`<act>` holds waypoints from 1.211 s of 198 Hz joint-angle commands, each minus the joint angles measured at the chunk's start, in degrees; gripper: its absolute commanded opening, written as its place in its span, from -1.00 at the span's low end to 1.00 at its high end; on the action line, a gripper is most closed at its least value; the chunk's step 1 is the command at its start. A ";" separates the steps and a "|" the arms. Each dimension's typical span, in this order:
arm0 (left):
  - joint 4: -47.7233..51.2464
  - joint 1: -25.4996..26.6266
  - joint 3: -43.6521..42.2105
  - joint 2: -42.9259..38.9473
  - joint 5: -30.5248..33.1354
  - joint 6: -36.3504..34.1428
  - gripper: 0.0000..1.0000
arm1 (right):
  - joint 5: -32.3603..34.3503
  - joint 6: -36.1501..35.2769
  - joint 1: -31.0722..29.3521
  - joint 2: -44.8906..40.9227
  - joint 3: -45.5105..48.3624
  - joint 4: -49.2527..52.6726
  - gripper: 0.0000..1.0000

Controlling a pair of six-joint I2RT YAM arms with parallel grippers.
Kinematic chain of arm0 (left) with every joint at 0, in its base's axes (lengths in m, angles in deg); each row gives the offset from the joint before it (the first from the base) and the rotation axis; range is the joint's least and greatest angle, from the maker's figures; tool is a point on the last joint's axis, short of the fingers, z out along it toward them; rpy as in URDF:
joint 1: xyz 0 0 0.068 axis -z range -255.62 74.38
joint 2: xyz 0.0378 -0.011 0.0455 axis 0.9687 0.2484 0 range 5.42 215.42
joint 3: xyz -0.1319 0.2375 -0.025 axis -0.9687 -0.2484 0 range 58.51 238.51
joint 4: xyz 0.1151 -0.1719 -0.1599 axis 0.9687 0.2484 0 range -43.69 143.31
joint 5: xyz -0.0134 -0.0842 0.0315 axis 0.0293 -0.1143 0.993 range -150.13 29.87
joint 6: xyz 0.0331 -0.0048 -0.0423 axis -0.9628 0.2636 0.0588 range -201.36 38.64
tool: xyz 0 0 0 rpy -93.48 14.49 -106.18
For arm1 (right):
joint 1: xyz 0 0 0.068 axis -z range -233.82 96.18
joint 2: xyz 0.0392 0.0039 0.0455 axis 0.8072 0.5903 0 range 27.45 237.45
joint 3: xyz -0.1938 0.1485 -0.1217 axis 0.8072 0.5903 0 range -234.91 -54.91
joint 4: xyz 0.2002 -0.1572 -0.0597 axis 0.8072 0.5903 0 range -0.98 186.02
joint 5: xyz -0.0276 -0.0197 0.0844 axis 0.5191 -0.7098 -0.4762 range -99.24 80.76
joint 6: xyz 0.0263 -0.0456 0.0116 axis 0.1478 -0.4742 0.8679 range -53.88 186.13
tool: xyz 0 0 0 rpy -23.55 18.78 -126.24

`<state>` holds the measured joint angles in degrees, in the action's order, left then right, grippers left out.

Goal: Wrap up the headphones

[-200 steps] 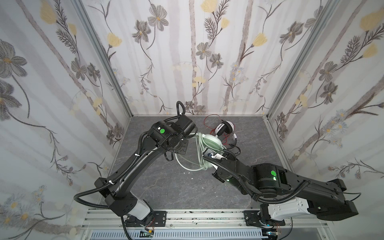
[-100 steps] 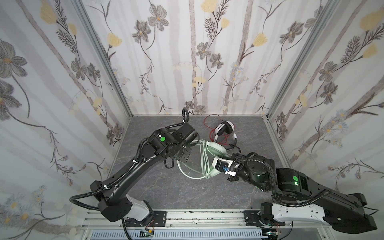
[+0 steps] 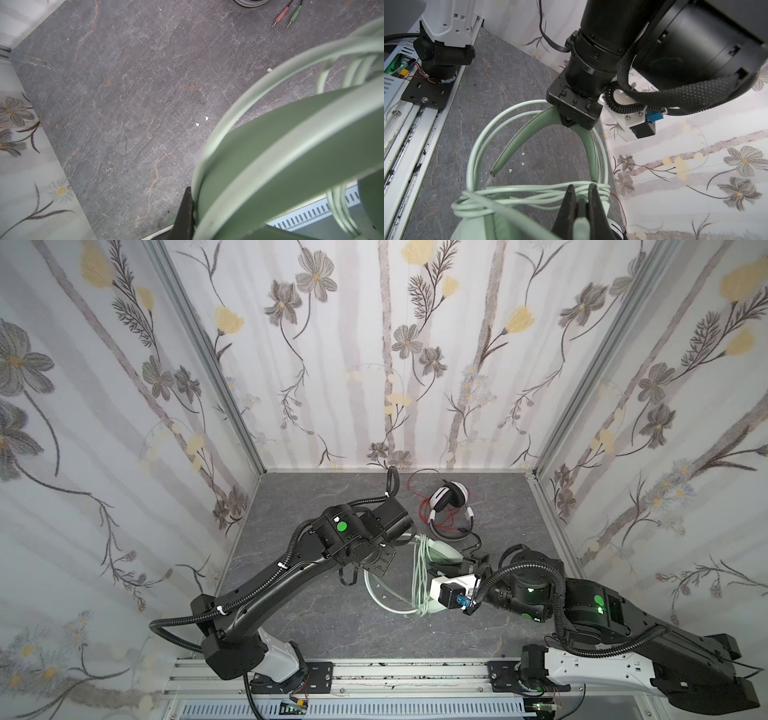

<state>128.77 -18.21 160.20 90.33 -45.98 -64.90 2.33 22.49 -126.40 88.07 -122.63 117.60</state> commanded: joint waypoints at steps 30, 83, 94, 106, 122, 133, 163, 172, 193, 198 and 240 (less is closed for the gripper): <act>3.91 0.27 3.07 1.55 4.60 -0.25 -1.00 | 2.57 -0.08 -3.16 7.40 -14.20 10.96 -1.00; 4.52 0.23 5.00 2.99 4.54 -0.73 -1.00 | -10.49 8.01 -3.39 13.94 -22.65 17.97 -1.00; 4.80 0.24 5.42 2.99 4.95 -0.74 -1.00 | -10.11 7.96 -3.82 14.58 -22.52 18.79 -1.00; 5.05 0.24 6.09 3.13 5.05 -0.74 -1.00 | -8.99 8.38 -4.10 15.13 -22.24 19.33 -1.00; 4.89 0.25 6.25 2.85 3.98 -1.24 -1.00 | -2.46 11.06 -4.07 15.06 -20.57 16.87 -1.00; 4.40 0.24 5.88 2.39 2.87 -1.99 -1.00 | 5.29 13.41 -3.75 14.64 -19.05 13.79 -1.00; 4.20 0.33 4.19 1.18 -0.43 -3.00 -1.00 | 18.16 14.79 -3.48 13.74 -16.53 9.14 -0.84; 4.21 0.42 3.25 0.77 -1.41 -3.18 -1.00 | 19.71 14.83 -3.48 13.94 -16.48 8.84 -0.77; 4.85 0.69 0.97 0.10 -2.32 -3.20 -1.00 | 19.04 11.63 -3.92 14.43 -16.83 9.65 -0.86; 5.14 0.77 0.44 0.01 -2.24 -2.99 -1.00 | 18.37 10.22 -4.38 14.50 -16.83 10.01 -0.87; 7.86 0.86 -1.77 0.60 0.56 -0.44 -1.00 | 4.01 8.55 -5.56 16.00 -19.20 11.61 -0.93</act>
<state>134.47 -17.47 158.91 90.81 -47.00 -67.02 13.94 32.04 -131.86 103.46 -140.58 132.59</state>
